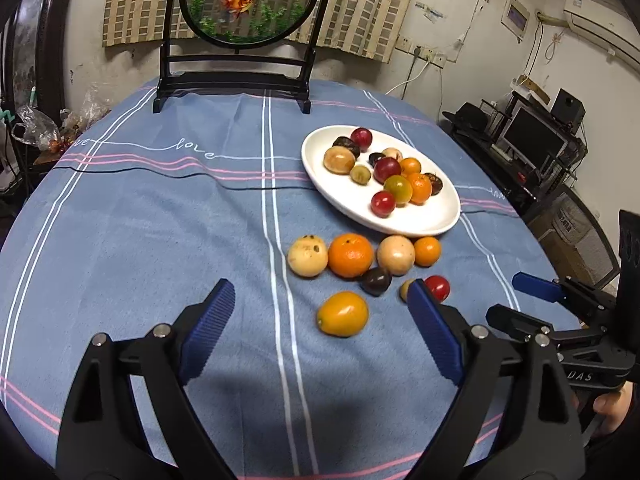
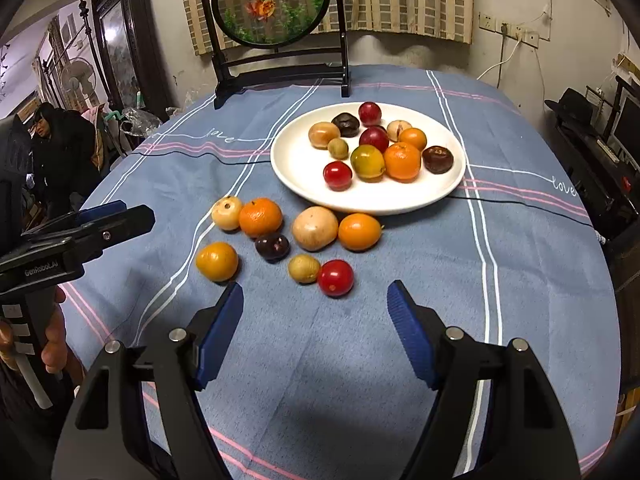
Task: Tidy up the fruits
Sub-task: 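Grasp the red tomato with the right gripper, then grasp the orange-yellow fruit with the left gripper while the right gripper holds the tomato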
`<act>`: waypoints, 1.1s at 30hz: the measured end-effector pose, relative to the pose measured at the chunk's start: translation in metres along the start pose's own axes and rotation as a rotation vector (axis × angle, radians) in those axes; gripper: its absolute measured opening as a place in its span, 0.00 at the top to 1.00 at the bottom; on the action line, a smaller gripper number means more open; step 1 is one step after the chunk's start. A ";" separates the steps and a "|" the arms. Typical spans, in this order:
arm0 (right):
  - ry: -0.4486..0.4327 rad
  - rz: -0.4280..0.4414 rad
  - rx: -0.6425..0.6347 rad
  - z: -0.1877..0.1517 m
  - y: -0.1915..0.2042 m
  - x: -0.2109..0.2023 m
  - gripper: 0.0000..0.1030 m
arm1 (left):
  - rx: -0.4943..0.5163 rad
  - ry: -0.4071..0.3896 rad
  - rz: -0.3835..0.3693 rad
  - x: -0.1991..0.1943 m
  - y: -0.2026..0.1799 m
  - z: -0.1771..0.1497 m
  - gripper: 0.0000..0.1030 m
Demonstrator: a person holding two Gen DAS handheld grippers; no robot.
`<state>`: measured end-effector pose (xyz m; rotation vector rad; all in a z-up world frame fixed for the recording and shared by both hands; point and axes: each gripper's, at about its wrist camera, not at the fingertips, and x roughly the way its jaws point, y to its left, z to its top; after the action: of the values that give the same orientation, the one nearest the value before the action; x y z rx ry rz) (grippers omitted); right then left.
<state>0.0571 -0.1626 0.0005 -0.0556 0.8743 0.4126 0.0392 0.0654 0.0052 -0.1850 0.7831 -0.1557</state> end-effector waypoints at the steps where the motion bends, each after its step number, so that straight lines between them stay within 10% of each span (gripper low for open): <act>1: 0.007 -0.002 -0.001 -0.002 0.000 0.002 0.27 | 0.008 0.005 0.004 0.001 -0.001 -0.003 0.12; 7: 0.017 -0.040 -0.018 -0.007 -0.009 0.034 0.27 | 0.044 0.053 0.008 0.015 -0.009 -0.019 0.12; 18: 0.116 -0.005 -0.033 0.005 -0.015 0.090 0.70 | 0.067 0.099 -0.004 0.032 -0.014 -0.028 0.12; 29: 0.099 0.027 -0.027 -0.024 -0.014 0.043 0.70 | 0.094 0.127 0.002 0.063 -0.015 -0.025 0.14; 33: 0.113 0.040 0.011 -0.039 -0.023 0.038 0.70 | 0.110 0.139 -0.003 0.077 -0.020 -0.022 0.31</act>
<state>0.0586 -0.1791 -0.0562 -0.0521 0.9899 0.4454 0.0760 0.0281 -0.0585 -0.0716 0.9099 -0.2161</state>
